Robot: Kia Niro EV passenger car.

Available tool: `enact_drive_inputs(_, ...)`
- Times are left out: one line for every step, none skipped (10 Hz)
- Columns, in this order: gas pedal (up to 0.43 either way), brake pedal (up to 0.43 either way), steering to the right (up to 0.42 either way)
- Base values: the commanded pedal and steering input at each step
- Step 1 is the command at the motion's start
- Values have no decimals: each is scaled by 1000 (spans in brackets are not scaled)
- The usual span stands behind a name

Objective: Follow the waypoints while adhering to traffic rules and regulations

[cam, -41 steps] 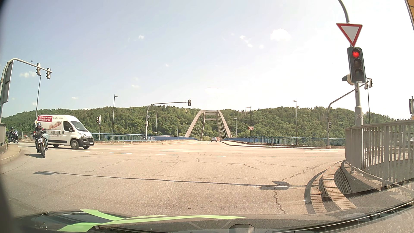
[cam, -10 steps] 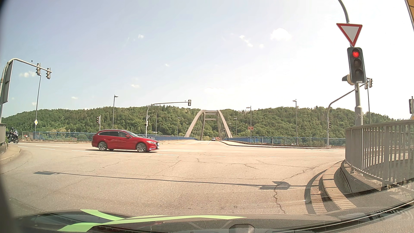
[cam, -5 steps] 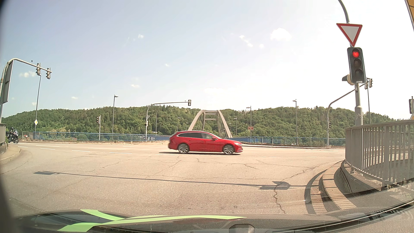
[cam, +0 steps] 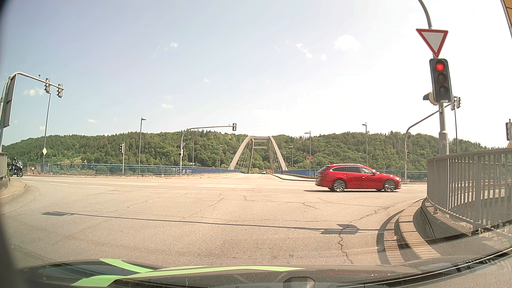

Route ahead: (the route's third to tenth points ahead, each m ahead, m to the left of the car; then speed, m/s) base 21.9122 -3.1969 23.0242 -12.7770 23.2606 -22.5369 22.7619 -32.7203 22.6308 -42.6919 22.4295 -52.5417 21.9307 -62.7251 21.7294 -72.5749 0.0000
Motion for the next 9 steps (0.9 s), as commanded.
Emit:
enact_drive_inputs(0,384,37)
enact_drive_inputs(0,384,38)
enact_drive_inputs(0,384,37)
enact_drive_inputs(0,384,38)
enact_drive_inputs(0,384,37)
enact_drive_inputs(0,384,38)
enact_drive_inputs(0,384,37)
enact_drive_inputs(0,384,37)
enact_drive_inputs(0,390,37)
